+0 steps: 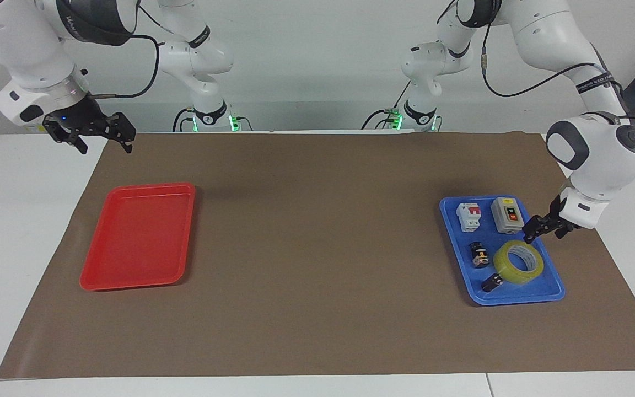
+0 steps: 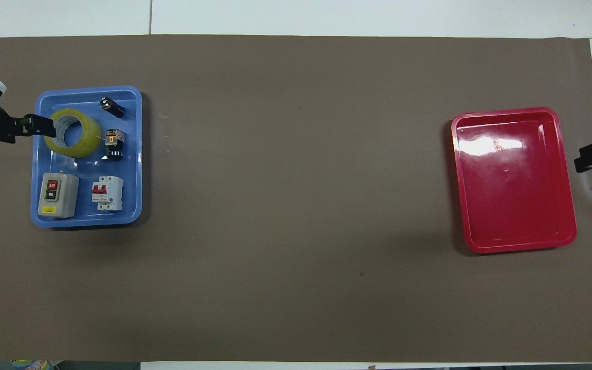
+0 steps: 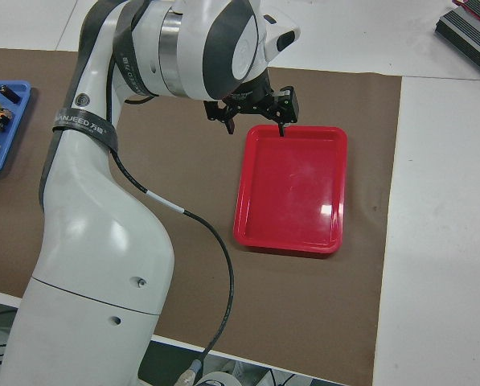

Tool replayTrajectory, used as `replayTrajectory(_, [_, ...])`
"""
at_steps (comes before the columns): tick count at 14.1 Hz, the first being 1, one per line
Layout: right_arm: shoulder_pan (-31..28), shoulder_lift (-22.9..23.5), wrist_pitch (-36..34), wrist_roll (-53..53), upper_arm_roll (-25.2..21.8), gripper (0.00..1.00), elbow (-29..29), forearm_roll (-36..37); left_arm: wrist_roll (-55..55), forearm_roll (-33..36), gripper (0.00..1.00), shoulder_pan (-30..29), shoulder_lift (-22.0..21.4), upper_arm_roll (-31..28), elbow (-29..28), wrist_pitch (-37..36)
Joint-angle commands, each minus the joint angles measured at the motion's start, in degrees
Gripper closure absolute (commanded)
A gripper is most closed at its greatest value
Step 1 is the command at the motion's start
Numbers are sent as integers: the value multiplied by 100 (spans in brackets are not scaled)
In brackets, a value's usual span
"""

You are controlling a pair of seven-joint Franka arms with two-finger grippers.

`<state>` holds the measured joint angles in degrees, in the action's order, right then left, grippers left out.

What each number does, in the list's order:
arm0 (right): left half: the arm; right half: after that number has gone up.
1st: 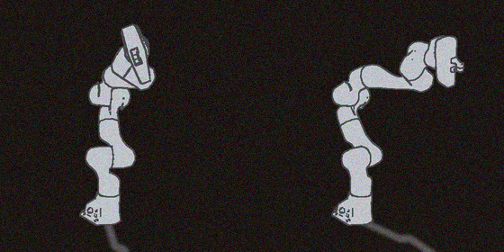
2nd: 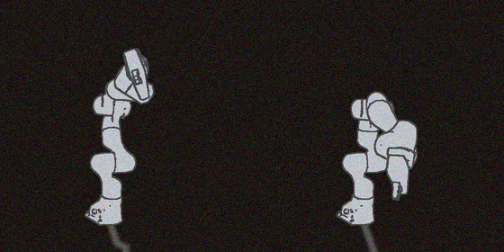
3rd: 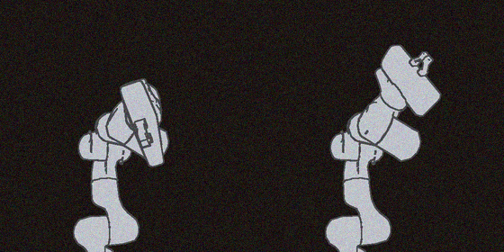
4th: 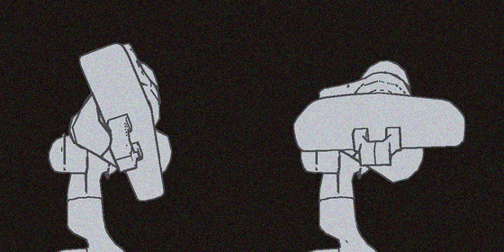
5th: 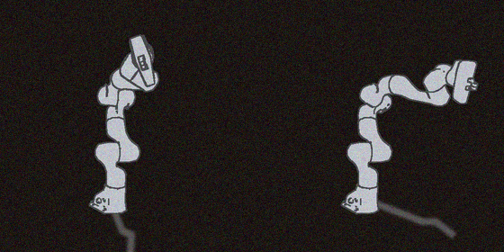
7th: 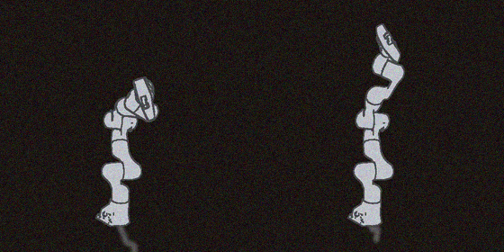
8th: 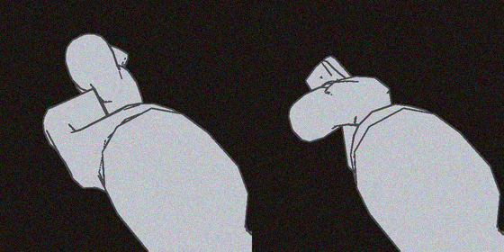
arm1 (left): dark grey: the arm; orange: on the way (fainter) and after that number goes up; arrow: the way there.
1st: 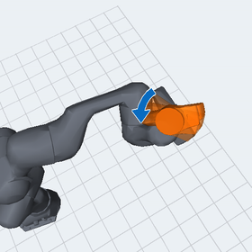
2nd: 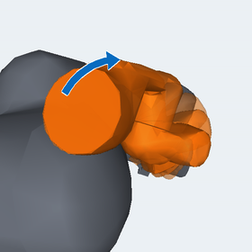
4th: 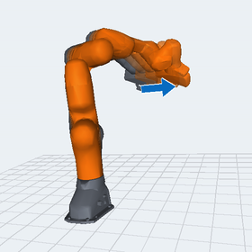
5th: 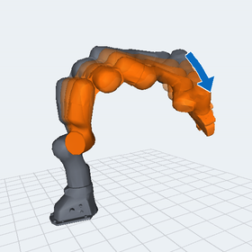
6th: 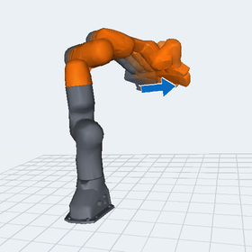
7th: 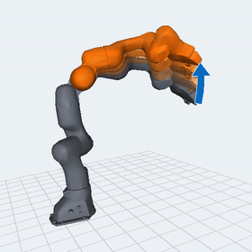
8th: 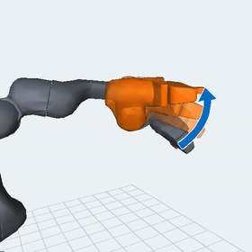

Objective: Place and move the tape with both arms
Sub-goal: 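Reach the left gripper to the yellow tape roll in the blue tray, then close the left gripper on the rim of the yellow tape roll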

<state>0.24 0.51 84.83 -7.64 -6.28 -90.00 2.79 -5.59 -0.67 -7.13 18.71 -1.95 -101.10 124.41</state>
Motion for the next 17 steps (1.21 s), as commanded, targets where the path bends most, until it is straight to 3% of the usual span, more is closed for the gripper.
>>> replayTrajectory(1, [-42,-95,-2,-177,31,0,-88,-24,23,-21,5,27,308,19,-68,399])
replayTrajectory(4, [-42,-95,-2,-177,31,0,-88,-24,58,-21,5,10,511,19,-94,619])
replayTrajectory(11, [-42,-95,-2,-177,31,0,-88,-24,76,-21,5,36,458,19,-516,971])
replayTrajectory(12, [-42,-95,-2,-177,31,0,-88,-24,76,-21,25,36,450,19,-551,963])
replayTrajectory(13, [-42,-95,-2,-177,31,0,-88,-24,85,-21,67,36,441,19,-568,945])
replayTrajectory(14, [-42,-95,-2,-177,31,0,-88,-24,198,-21,100,36,441,19,-568,928])
replayTrajectory(17, [-42,-104,-2,-177,31,0,-88,-24,427,-21,100,45,371,19,-568,866])
